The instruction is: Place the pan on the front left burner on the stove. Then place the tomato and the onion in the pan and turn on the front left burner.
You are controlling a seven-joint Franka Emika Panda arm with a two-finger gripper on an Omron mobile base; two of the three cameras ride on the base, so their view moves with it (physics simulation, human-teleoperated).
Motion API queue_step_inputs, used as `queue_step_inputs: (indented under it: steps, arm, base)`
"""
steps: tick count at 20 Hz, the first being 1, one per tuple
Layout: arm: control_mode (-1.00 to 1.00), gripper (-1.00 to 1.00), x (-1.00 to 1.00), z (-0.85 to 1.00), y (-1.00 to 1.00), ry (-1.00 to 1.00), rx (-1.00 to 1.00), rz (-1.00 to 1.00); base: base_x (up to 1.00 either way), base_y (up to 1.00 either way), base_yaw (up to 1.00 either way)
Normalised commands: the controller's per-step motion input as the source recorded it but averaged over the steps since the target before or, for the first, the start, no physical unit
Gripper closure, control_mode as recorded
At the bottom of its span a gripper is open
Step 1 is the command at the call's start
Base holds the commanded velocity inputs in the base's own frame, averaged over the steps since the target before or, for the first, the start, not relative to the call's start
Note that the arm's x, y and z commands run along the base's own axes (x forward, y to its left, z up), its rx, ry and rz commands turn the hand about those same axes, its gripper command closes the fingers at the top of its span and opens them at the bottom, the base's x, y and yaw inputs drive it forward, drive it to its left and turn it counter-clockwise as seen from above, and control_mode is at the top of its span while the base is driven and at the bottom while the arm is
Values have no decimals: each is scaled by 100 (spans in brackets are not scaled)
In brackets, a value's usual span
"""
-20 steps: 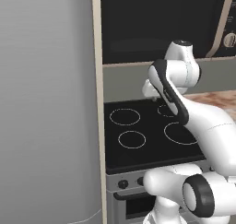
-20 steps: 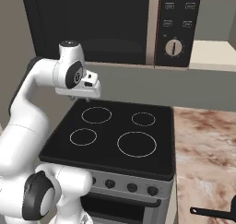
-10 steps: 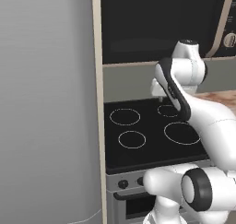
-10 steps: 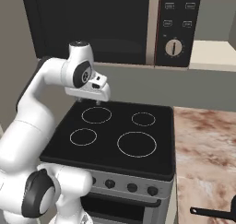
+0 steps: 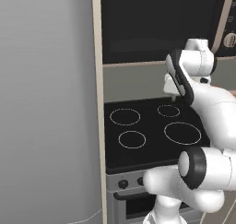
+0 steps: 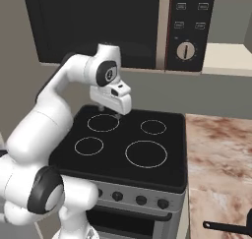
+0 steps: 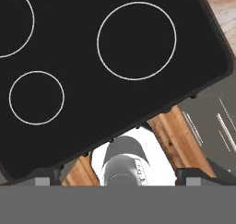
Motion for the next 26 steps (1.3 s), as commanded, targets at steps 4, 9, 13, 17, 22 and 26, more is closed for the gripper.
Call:
queue_step_inputs:
  steps: [4,9,13,17,22,26]
  arm:
    - [-100,-100,-24,0,-60,15,13,-50]
    - [-100,-100,-35,-5,-41,6,9,-51]
    - [-100,-100,-49,-9,-25,0,3,-47]
    - [-100,-100,-51,-7,-24,0,0,-40]
    - [-100,-100,-40,-2,-38,0,0,-27]
    - [-100,-100,-29,0,-51,5,0,-18]
  base:
    - [0,0,0]
    - [0,0,0]
    - [0,0,0]
    - [0,0,0]
    - [0,0,0]
    - [0,0,0]
